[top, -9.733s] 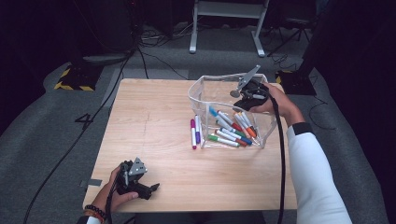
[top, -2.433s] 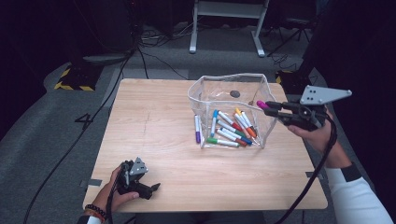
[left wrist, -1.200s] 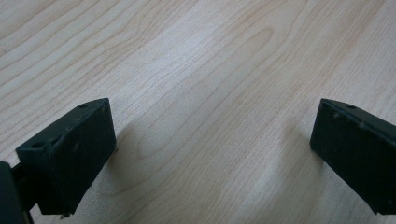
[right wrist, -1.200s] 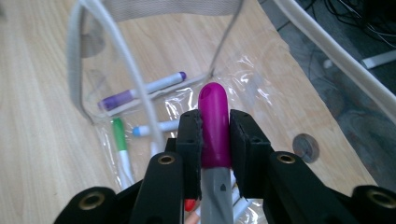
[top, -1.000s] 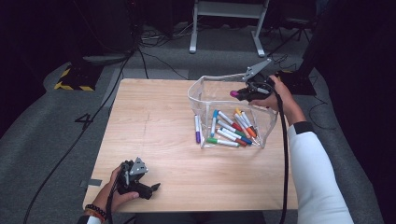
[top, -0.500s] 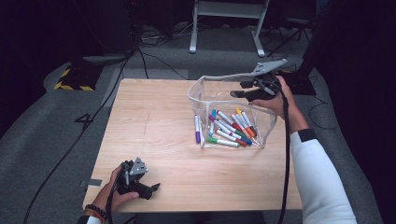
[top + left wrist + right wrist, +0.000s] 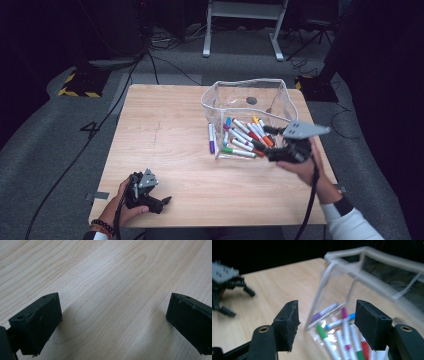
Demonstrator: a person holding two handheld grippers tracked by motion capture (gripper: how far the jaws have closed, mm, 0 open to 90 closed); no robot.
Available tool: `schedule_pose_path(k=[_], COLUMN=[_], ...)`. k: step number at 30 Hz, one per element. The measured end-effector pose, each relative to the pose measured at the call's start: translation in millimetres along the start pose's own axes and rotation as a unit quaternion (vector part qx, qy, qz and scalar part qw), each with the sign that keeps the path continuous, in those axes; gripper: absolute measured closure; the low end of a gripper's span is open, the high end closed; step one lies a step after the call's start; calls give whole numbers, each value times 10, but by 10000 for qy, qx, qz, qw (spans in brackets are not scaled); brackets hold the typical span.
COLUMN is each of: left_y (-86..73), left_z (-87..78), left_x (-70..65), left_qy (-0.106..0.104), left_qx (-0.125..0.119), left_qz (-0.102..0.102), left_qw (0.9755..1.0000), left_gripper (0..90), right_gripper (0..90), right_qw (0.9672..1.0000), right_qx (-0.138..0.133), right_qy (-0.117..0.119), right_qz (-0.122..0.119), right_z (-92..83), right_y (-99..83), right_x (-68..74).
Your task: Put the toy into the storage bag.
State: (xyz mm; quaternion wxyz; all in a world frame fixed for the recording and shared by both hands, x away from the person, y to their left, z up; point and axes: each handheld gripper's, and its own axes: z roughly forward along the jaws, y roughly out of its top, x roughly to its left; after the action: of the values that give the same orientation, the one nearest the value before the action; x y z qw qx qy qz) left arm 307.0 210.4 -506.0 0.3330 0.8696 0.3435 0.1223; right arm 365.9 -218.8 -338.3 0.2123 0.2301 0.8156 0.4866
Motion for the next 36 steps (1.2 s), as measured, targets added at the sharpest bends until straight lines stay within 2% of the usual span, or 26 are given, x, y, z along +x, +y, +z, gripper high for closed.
schedule_pose_path(k=[2,3,4,5,7,8,10,11,12,13,16,17,18,19,20,21,22,25,26,27,28,29,30,31,34,36], left_y=[0,0,0,1,2,2,1,1,1,1,-1,-1,-1,-1,-1,0,0,0,0,0,0,0,0,0,0,0], left_z=[0,0,0,1,2,2,2,2,1,1,-1,-1,-1,0,0,-1,-1,-1,-1,-1,0,-1,0,-1,0,0], left_x=[0,0,0,2,3,3,2,2,2,2,-1,-1,-1,-1,-1,1,0,0,0,0,-1,0,-1,-1,-1,-1], left_qy=[-1,-1,-1,-9,-15,-15,-16,-16,-13,-13,-18,-18,-18,-19,-19,-17,-18,-18,-18,-18,-19,-18,-18,-17,-18,-18], left_qx=[-1,-1,-1,-3,-2,2,1,1,4,4,1,1,1,0,0,4,2,3,3,5,1,3,1,3,1,1], left_qz=[1,0,0,4,13,14,11,11,12,10,8,9,9,9,9,19,16,12,12,16,8,15,9,11,9,9], left_qw=[10000,10000,10000,10000,10000,10000,10000,10000,10000,10000,10000,10000,10000,10000,10000,10000,10000,10000,10000,10000,10000,10000,10000,10000,10000,10000], left_gripper=[5,5,5,5,5,5,5,5,5,5,5,5,5,5,5,5,5,5,5,5,5,5,5,5,5,5], right_gripper=[364,363,363,344,338,326,327,327,336,335,335,336,336,336,337,369,445,540,540,559,608,617,609,562,483,472], right_qw=[9997,9996,9996,9987,9976,9967,9943,9943,9939,9934,9952,9948,9944,9944,9939,9931,9928,9929,9929,9927,9925,9923,9920,9916,9894,9891], right_qx=[156,220,220,312,399,523,743,743,751,855,884,934,987,987,1085,1113,1125,1108,1108,1162,1159,1161,1144,1148,1287,1297], right_qy=[162,167,167,383,556,615,708,708,718,759,422,365,311,311,-5,-33,-55,-112,-112,-144,-205,-280,-303,-318,-493,-505], right_qz=[44,21,21,86,79,16,-290,-290,-365,-66,-2,154,209,209,205,358,399,420,420,302,321,330,442,515,451,487], right_z=[203,320,320,588,868,1012,1267,1267,1374,1572,1773,1820,1855,1855,1896,1904,1908,1911,1911,1932,1941,1951,1955,1960,1968,1969], right_y=[-197,-284,-284,-420,-500,-516,-531,-531,-542,-568,-610,-625,-640,-640,-673,-690,-704,-706,-706,-696,-693,-690,-690,-689,-690,-695], right_x=[204,305,305,485,654,738,884,884,925,930,906,882,863,863,824,786,748,686,686,681,670,651,618,584,507,470])
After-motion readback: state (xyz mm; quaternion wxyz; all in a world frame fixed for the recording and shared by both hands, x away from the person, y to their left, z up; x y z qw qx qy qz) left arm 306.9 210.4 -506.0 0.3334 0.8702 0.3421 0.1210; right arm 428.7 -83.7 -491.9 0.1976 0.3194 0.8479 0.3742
